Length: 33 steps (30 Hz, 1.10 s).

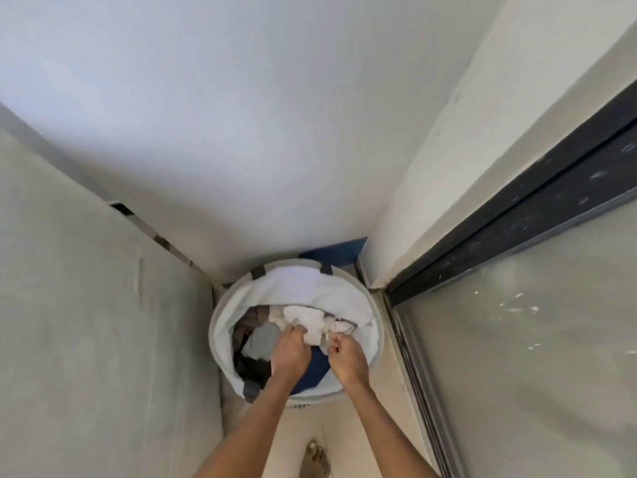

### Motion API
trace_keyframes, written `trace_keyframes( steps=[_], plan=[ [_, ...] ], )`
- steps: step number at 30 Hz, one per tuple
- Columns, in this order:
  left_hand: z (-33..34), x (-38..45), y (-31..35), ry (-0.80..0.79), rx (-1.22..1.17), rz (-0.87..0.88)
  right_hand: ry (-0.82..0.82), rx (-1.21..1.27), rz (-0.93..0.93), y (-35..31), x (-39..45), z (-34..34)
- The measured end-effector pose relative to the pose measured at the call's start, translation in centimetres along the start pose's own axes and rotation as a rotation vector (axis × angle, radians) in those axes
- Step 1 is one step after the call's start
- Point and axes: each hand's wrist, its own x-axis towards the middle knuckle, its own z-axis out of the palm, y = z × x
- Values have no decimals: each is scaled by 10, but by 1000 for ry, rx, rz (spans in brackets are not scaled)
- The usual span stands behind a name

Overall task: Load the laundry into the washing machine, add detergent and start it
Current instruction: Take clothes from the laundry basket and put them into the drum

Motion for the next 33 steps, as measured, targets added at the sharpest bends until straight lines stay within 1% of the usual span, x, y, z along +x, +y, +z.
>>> trace_keyframes(
  steps=[3,5,7,10,11,14,17,19,21,23,24,25,26,27,28,29,31,32,33],
  plan=[
    [40,58,-22,18,264,61,-84,17,-22,33,42,37],
    [60,96,-29,66,442,97,-145,45,-37,50,68,57],
    [73,127,-38,108,509,92,-168,107,-26,60,90,69],
    [85,153,-58,110,439,81,-146,171,-11,72,108,76],
    [86,154,-62,114,367,99,-132,195,2,74,110,76],
    [72,133,-60,182,38,143,-70,225,5,71,101,68],
    [30,89,-37,262,-382,52,34,227,-39,50,77,47],
    [1,62,-22,270,-569,25,70,243,-93,31,57,30],
    [-33,34,-7,251,-601,74,99,239,-163,8,33,7],
    [-76,7,14,246,-639,122,89,212,-238,-21,7,-22],
    [-100,-3,28,253,-673,176,79,193,-284,-33,-3,-36],
    [-129,-18,43,254,-689,275,75,179,-335,-50,-16,-52],
    [-160,-34,58,217,-654,384,76,181,-378,-65,-29,-67],
    [-191,-50,71,149,-570,485,88,194,-404,-81,-43,-83],
    [-218,-64,82,62,-449,541,101,214,-415,-97,-59,-98],
    [-241,-76,91,-5,-318,554,111,227,-411,-110,-72,-111],
    [-283,-104,103,-18,-115,557,174,200,-415,-136,-108,-136],
    [-299,-119,106,1,-90,544,225,182,-423,-147,-127,-144],
    [-313,-134,109,41,-116,512,292,198,-437,-157,-147,-151]
  ],
)
